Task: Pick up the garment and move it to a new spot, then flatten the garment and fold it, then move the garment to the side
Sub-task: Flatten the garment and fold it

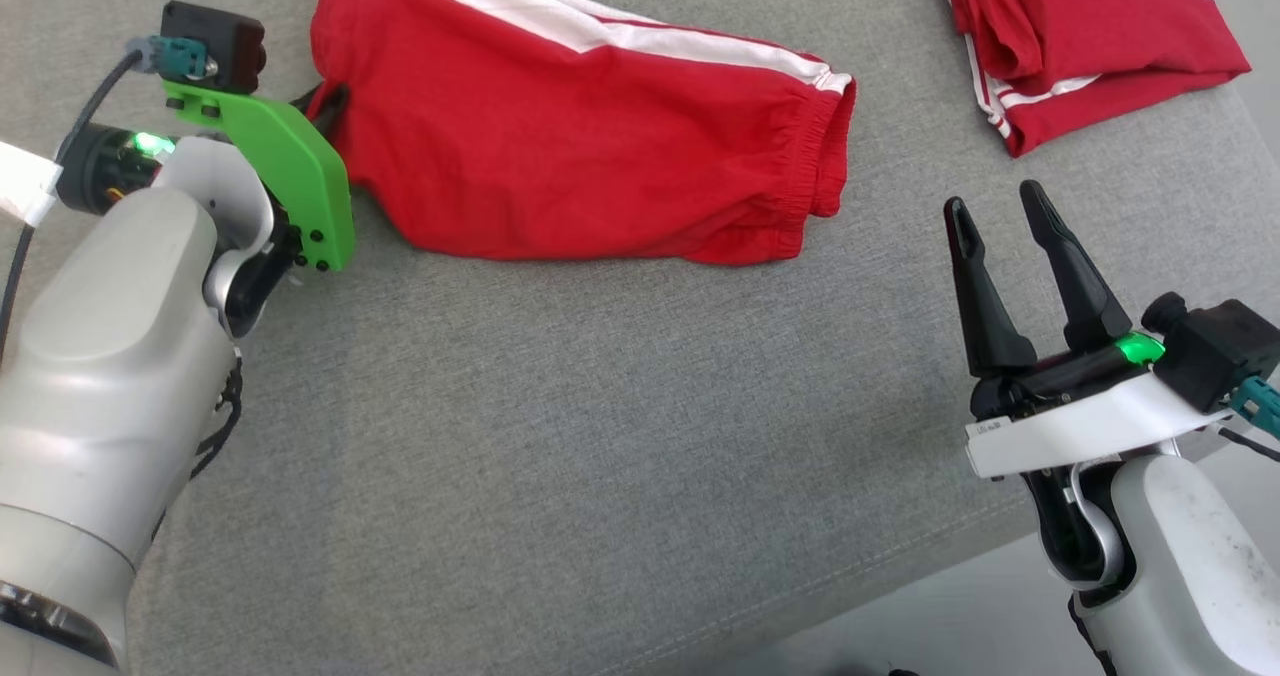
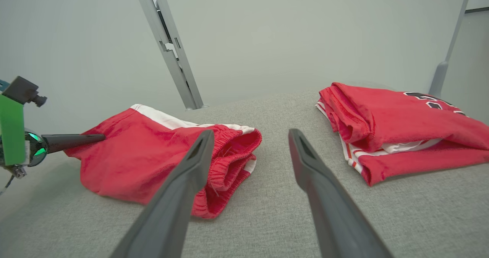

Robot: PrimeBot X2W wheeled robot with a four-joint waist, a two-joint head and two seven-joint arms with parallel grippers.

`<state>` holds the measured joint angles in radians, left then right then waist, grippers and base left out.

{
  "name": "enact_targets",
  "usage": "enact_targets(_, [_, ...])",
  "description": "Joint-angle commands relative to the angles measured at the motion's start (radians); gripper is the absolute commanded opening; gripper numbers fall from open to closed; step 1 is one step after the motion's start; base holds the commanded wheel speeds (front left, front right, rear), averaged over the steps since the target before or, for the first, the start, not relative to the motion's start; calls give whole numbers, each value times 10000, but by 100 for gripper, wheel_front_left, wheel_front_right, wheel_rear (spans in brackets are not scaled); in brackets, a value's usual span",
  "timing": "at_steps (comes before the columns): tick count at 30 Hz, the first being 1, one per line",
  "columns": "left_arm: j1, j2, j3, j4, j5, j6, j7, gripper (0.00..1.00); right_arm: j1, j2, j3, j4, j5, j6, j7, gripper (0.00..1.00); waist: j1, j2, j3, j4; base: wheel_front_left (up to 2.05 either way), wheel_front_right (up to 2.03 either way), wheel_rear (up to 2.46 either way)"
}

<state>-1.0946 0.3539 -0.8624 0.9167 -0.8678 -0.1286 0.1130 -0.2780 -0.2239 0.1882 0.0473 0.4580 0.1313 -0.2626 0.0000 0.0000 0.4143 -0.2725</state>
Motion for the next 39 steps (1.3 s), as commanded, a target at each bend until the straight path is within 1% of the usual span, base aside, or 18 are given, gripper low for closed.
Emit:
enact_targets(1, [311, 33, 9, -112, -122, -27, -150, 0, 225, 6, -66, 48, -84, -15, -24, 100, 0, 0, -479, 393, 0, 0, 0])
enact_targets(8, [1486, 301, -29, -761, -488, -23, -646, 0, 915, 111, -407, 173, -218, -15, -24, 100, 0, 0, -1240, 925, 0, 0, 0])
enact_targets(11, [2009, 407, 0, -1112, -589, 83, -794, 0, 1178, 135, -581, 227, -249, -15, -24, 100, 0, 0, -1451, 1075, 0, 0, 0])
enact_targets(18, [3578, 725, 31, -2330, -913, 620, -1092, 0, 1834, 189, -1001, 324, -403, -15, -24, 100, 0, 0, -1859, 1324, 0, 0, 0])
enact_targets(24, [4680, 802, 38, -3306, -1132, 1167, -1180, 0, 2121, 204, -1206, 311, -474, -15, -24, 100, 0, 0, -1958, 1418, 0, 0, 0])
enact_targets(25, [4819, 814, 76, -3510, -991, 1439, -1463, 47, 2092, 210, -1197, 326, -517, -15, -24, 100, 0, 0, -1984, 1441, 0, 0, 0])
enact_targets(26, [4908, 813, 66, -3552, -928, 1544, -1590, 100, 2071, 206, -1169, 357, -527, -15, -24, 100, 0, 0, -2025, 1448, 0, 0, 0])
enact_targets(28, [5053, 736, 189, -3691, -886, 1752, -2062, 100, 2036, 223, -1138, 402, -570, -15, -24, 100, 0, 0, -2148, 1485, 0, 0, 0])
enact_targets(34, [5511, 727, 505, -3843, -621, 2144, -3371, 100, 2174, 308, -1110, 533, -722, -15, -24, 100, 0, 0, -2625, 1679, 0, 0, 0])
enact_targets(39, [6047, 628, 1076, -3956, -468, 2253, -3730, 100, 2306, 302, -1138, 606, -796, -15, -24, 100, 0, 0, -3019, 1924, 0, 0, 0])
